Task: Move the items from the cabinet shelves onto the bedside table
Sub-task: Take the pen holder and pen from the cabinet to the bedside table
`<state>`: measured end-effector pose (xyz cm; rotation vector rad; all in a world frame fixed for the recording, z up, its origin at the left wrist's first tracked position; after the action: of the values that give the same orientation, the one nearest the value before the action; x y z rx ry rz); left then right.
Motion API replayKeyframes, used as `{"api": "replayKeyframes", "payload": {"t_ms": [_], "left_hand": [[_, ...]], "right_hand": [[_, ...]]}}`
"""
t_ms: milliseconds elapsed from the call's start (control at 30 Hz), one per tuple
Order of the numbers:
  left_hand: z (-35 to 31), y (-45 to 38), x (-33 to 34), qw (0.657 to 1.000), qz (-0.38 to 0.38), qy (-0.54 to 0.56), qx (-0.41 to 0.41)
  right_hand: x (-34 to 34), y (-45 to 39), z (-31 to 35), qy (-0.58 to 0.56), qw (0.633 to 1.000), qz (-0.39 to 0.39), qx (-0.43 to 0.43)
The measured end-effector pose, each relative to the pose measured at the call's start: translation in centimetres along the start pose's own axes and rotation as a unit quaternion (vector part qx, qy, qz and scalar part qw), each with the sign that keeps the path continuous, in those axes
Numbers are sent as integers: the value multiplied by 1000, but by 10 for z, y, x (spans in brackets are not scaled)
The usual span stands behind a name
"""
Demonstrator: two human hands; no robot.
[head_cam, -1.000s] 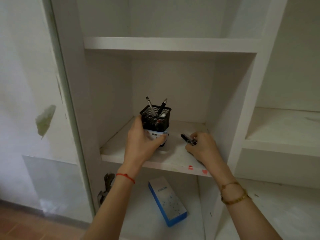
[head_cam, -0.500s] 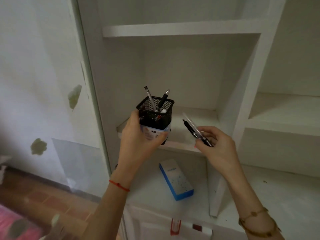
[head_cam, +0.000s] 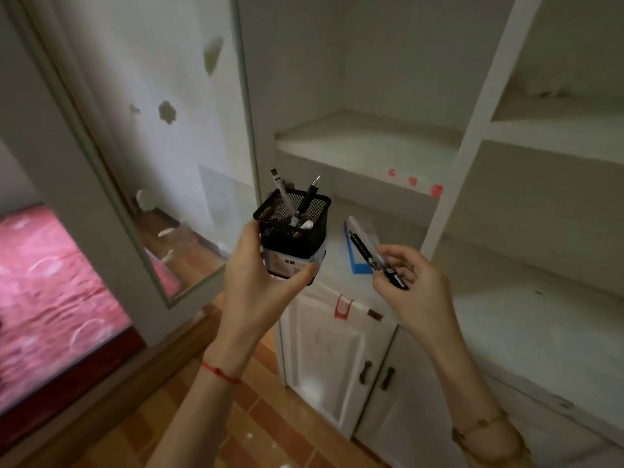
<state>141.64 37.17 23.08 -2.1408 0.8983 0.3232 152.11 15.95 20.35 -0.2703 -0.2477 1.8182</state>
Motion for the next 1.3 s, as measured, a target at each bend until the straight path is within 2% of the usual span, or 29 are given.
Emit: {"api": "replayKeyframes", "payload": {"t_ms": [400, 800, 1067, 1300], "left_hand": [[9, 204, -87, 984, -54, -103, -131], [9, 337, -171, 948, -128, -166, -238], [9, 391, -225, 915, -190, -201, -293], [25, 443, -275, 862, -268, -230, -365]], "right_hand": [[38, 148, -40, -33, 977, 199, 69], [112, 255, -49, -40, 931, 350, 92], [176, 299, -38, -58, 890, 443, 87], [251, 343, -27, -57, 835, 543, 71]]}}
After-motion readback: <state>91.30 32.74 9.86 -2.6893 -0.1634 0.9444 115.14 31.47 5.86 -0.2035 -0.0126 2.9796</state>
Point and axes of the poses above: each hand's wrist, its own y-axis away from the middle knuckle, its own x-axis out of the palm, z = x × y, the point moved 10 cm from there along -y, towards the middle knuckle, and after that the axes turned 14 degrees about -y, right-handed, at the moved point
